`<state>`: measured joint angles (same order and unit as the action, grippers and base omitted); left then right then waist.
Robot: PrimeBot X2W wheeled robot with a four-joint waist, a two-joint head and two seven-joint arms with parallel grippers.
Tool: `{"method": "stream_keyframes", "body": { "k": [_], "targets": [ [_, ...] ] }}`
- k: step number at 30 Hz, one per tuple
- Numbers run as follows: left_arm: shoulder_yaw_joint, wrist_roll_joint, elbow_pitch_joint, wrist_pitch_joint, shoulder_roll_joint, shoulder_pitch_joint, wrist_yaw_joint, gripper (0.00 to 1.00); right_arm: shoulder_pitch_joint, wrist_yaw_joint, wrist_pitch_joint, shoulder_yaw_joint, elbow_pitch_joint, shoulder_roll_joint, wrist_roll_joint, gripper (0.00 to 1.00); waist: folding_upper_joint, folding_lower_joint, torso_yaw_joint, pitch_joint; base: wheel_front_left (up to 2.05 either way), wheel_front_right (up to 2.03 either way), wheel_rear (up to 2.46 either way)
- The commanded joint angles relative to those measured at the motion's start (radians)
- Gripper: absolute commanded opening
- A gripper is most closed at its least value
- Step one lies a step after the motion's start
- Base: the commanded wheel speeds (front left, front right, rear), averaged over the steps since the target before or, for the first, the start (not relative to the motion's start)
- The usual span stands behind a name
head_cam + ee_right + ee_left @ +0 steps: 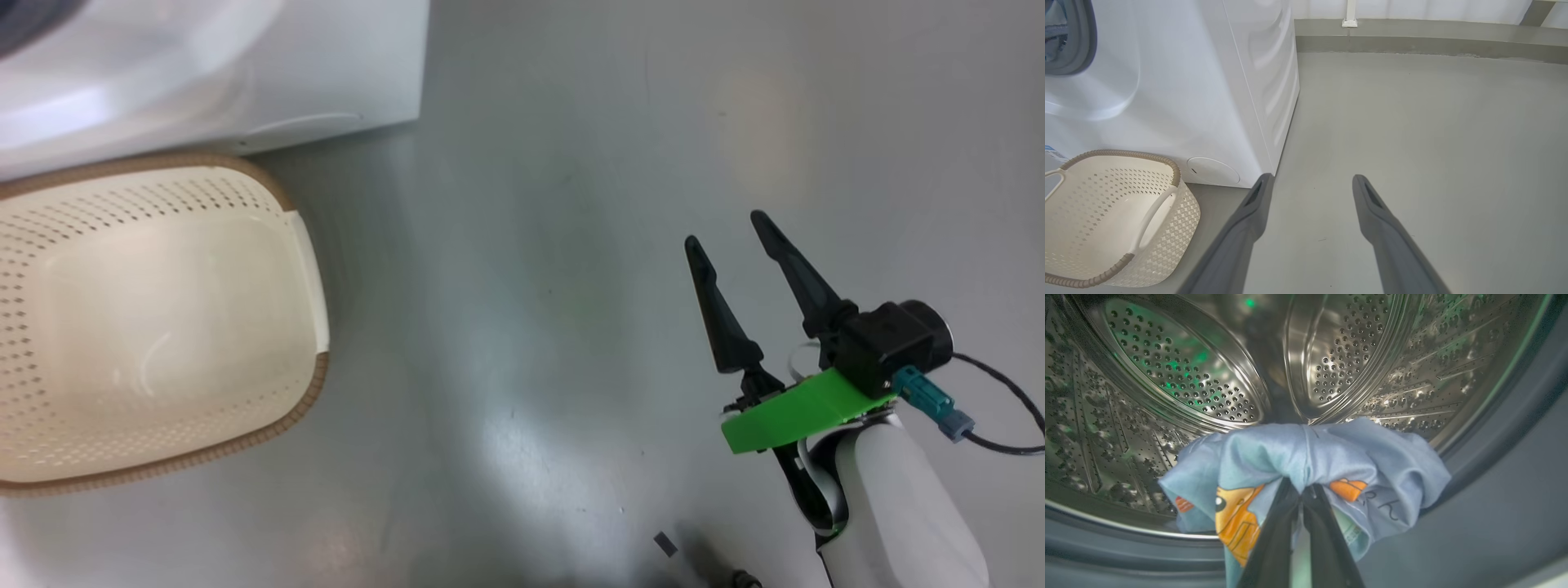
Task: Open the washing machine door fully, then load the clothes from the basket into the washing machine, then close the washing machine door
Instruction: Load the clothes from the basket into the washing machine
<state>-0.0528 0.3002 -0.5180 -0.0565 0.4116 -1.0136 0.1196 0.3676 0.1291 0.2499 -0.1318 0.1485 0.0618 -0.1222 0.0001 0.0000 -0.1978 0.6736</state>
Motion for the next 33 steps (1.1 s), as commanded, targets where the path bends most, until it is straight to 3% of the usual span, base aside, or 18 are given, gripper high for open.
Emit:
{"method": "stream_keyframes", "body": {
  "k": [1, 8, 14, 33],
  "targets": [
    [-0.011, -0.006, 0.021, 0.014, 0.089, -0.037, 0.002, 0.00, -0.006, 0.002, 0.012, -0.026, -0.022, -0.008, -0.006, 1.00, -0.0001, 0.0000, -0.024, 0.035, 0.00, 0.00, 0.00],
    [0.039, 0.022, -0.052, 0.092, 0.166, -0.237, 0.009, 0.00, 0.016, 0.002, 0.012, -0.035, -0.019, -0.010, -0.019, 1.00, -0.0001, 0.0000, -0.056, 0.100, 0.00, 0.00, 0.00],
    [0.102, 0.007, -0.161, 0.094, 0.222, -0.409, 0.011, 0.00, 0.037, 0.002, 0.012, -0.050, -0.024, -0.011, -0.039, 1.00, -0.0001, 0.0000, -0.087, 0.148, 0.00, 0.00, 0.00],
    [0.256, -0.075, -0.495, -0.015, 0.247, -0.745, 0.009, 0.00, 0.059, 0.002, 0.012, -0.083, -0.024, -0.012, -0.065, 1.00, -0.0001, 0.0000, -0.132, 0.207, 0.00, 0.00, 0.00]
  ]
}}
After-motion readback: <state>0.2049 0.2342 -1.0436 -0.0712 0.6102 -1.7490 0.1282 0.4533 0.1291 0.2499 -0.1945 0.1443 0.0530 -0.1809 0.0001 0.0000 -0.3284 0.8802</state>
